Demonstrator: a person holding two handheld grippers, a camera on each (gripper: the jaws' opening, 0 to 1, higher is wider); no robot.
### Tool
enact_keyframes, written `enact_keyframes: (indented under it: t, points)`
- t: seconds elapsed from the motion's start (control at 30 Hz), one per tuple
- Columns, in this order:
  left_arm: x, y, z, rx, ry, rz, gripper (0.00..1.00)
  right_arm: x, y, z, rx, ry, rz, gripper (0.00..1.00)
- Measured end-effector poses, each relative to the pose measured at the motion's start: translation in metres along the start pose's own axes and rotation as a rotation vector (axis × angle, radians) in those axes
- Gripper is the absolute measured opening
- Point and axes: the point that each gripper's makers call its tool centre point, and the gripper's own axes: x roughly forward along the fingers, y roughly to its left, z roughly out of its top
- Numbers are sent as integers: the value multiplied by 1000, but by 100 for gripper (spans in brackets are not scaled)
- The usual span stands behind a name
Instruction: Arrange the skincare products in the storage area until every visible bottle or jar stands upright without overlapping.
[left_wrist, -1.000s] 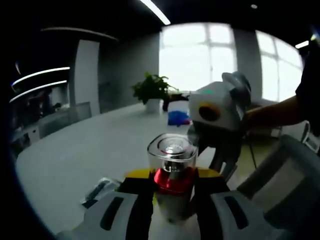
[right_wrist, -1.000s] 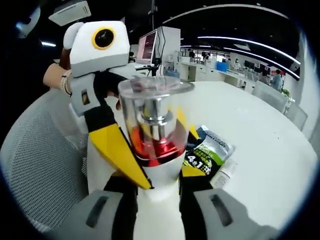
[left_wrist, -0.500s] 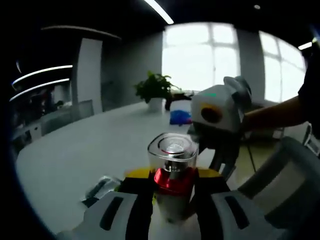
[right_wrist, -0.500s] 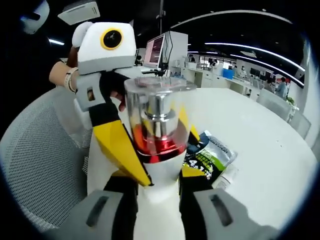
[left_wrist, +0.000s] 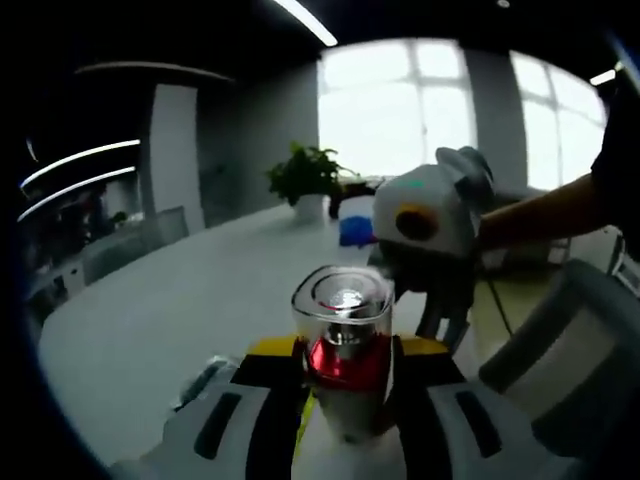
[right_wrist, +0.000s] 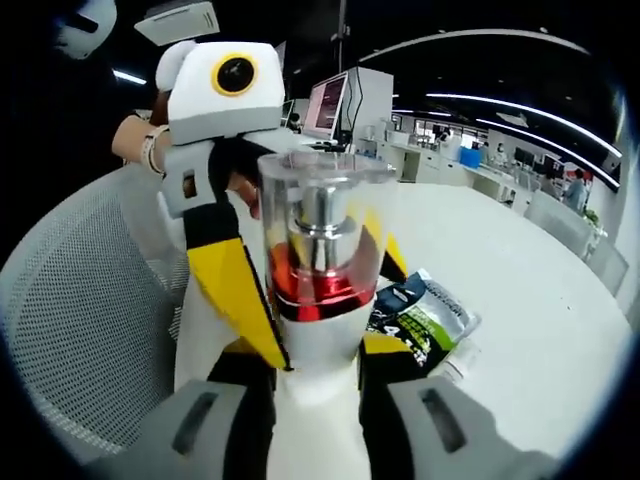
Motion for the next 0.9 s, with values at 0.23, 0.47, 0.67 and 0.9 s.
enact_keyframes:
  t: [0.23,0.47,0.67,0.9]
  points:
    - [-7,-1,-5,15,26,-11,54,0,-1,0,8,-8,-13,32]
    - [-21,2,-10,7,52,0,67,0,0,2,42,11,-40,42]
    - [-36,7,-16,-12,75,32,76,-7,0,0,88,29,-87,48]
    - [-54,12,-22,-50,91,59,93,-16,7,6,131,45,-118,60]
